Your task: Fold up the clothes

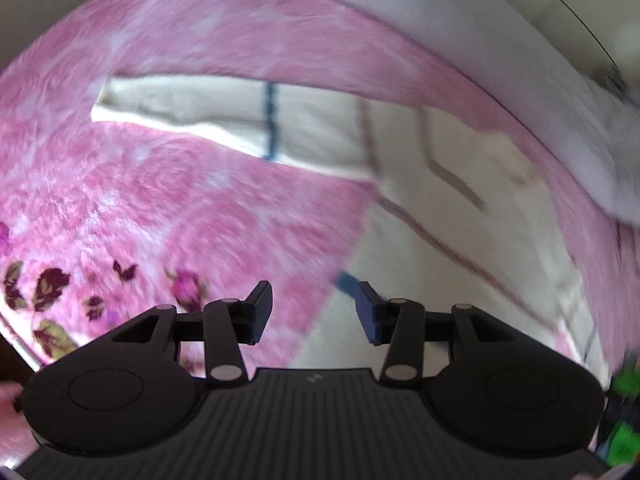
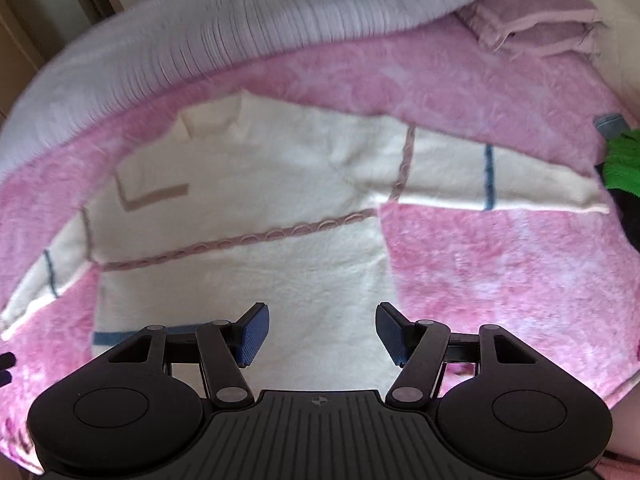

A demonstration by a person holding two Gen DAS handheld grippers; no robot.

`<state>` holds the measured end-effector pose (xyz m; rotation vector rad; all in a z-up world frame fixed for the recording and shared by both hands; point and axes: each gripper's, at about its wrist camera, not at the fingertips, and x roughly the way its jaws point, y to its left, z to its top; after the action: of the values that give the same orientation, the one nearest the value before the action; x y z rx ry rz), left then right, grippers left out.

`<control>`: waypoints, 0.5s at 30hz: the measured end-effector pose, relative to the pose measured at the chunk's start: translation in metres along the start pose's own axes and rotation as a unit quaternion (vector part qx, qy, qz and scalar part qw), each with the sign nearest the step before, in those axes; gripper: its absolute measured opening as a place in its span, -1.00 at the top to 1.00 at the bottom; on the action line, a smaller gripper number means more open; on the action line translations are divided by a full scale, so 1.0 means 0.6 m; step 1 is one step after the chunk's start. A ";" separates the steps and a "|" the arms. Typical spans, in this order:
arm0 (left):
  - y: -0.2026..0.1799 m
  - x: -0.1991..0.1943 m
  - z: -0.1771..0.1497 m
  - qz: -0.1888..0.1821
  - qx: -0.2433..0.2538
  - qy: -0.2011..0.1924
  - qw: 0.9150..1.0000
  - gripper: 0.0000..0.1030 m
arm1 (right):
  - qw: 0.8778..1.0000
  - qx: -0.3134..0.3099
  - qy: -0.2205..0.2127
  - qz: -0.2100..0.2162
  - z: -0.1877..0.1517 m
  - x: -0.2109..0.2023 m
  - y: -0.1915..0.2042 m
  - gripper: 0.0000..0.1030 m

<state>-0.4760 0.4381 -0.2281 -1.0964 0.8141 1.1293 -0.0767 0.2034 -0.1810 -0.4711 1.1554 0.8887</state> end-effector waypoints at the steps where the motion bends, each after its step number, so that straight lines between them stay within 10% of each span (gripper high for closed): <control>1: 0.018 0.019 0.016 -0.003 -0.018 0.002 1.000 0.20 | 1.000 0.000 0.008 -0.002 0.010 0.022 0.009 -0.22; 8: 0.141 0.131 0.105 0.006 -0.099 -0.021 0.995 0.28 | 0.999 -0.005 0.024 -0.023 0.051 0.136 0.039 -0.22; 15: 0.269 0.187 0.162 0.022 -0.222 -0.099 0.970 0.31 | 0.997 -0.031 0.061 -0.043 0.033 0.225 0.044 -0.22</control>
<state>-0.6049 0.5717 -0.3445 -1.3093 0.4368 1.4763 -0.0687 0.2814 -0.2957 -0.6282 1.2129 0.8314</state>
